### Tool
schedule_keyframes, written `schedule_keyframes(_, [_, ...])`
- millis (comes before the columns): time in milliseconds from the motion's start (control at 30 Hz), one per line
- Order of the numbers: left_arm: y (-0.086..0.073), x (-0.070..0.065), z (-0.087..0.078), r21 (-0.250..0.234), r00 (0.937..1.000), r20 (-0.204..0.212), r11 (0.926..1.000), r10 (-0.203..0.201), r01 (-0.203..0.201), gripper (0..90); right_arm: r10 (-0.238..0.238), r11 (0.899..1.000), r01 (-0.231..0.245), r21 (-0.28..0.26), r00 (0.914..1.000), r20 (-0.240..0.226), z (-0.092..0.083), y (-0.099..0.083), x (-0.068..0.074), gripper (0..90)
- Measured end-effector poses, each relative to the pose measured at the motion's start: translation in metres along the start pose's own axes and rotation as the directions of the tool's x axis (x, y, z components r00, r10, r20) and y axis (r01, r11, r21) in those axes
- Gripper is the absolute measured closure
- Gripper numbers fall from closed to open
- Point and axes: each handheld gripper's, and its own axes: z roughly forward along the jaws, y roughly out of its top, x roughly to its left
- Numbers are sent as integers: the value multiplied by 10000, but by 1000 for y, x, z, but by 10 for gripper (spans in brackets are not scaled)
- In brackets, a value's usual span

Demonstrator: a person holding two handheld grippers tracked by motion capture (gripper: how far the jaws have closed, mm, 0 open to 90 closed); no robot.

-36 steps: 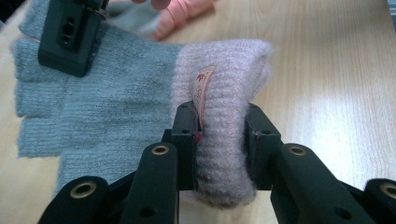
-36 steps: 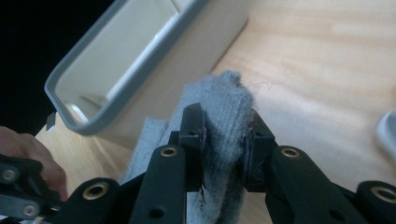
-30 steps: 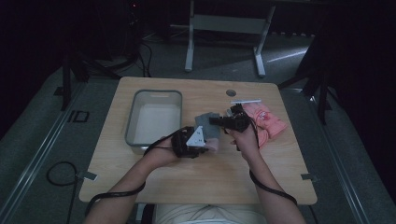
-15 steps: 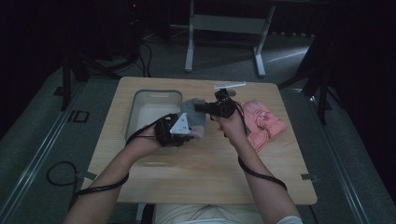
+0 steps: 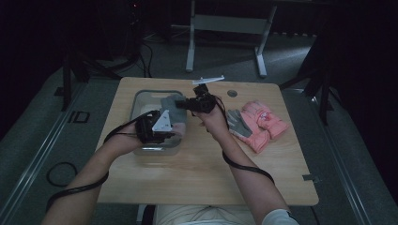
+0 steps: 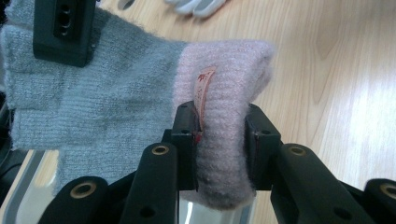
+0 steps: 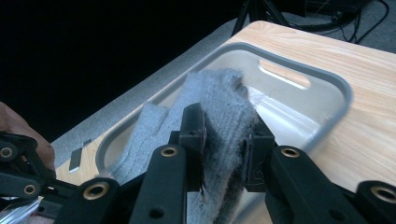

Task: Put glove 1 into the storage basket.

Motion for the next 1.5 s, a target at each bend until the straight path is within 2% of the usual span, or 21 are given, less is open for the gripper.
schedule_keyframes(167, [-13,7,-1,366,9998,149,9992,128,-133,699,-156,9997,158,188,9998,-133,22,3,6,745])
schedule_keyframes(267, [-26,14,3,508,9992,280,9982,302,-316,698,24,9997,-19,250,9998,-208,31,2,5,745])
schedule_keyframes(367, [-34,20,8,724,9973,502,9958,530,-566,698,361,9985,-356,408,9993,-129,48,-2,-2,745])
schedule_keyframes(400, [-37,23,10,743,9969,639,9959,465,-512,698,361,9985,-356,408,9993,-129,48,-2,-2,745])
schedule_keyframes(467, [-42,27,18,882,9958,855,9953,322,-397,696,387,9972,-391,643,9992,85,62,-6,-5,745])
schedule_keyframes(500, [-46,29,26,1102,9947,997,9933,243,-353,696,408,9964,-421,734,9990,196,66,-8,-6,746])
schedule_keyframes(567, [-48,30,31,1140,9936,1113,9931,164,-292,696,411,9954,-433,852,9988,280,70,-10,-7,745])
schedule_keyframes(700, [-56,34,46,1435,9911,1314,9889,204,-393,695,601,9887,-680,1338,9963,620,88,-19,-17,745])
schedule_keyframes(800, [-59,36,56,1614,9894,1433,9859,217,-450,692,564,9864,-670,1499,9956,743,92,-20,-20,744])
schedule_keyframes(833, [-60,36,62,1755,9876,1553,9831,240,-515,692,475,9839,-619,1678,9949,885,96,-22,-21,743])
schedule_keyframes(900, [-61,36,65,1790,9870,1595,9826,199,-488,692,392,9798,-586,1912,9938,1038,100,-24,-23,742])
schedule_keyframes(1033, [-62,35,72,1927,9865,1603,9792,331,-642,687,427,9748,-674,2127,9920,1188,104,-25,-27,738])
schedule_keyframes(1133, [-61,38,79,2220,9861,1593,9716,469,-820,686,349,9719,-665,2258,9894,1412,107,-24,-28,734])
schedule_keyframes(1167, [-61,38,79,2220,9861,1593,9716,469,-820,685,349,9719,-665,2258,9894,1412,107,-24,-28,734])
schedule_keyframes(1300, [-61,39,88,2460,9846,1736,9671,215,-645,684,99,9690,-491,2420,9870,1602,110,-24,-27,711])
schedule_keyframes(1333, [-61,39,90,2614,9827,1849,9633,129,-618,684,39,9671,-449,2503,9868,1619,110,-24,-27,704])
schedule_keyframes(1367, [-60,40,92,2863,9809,1940,9556,137,-700,684,39,9671,-449,2503,9868,1619,110,-24,-27,704])
schedule_keyframes(1400, [-60,41,93,2863,9807,1957,9566,-36,-537,682,65,9700,-427,2395,9887,1500,108,-23,-27,714])
schedule_keyframes(1500, [-60,41,94,2866,9796,2006,9568,-107,-482,681,108,9754,-407,2165,9904,1376,101,-22,-26,712])
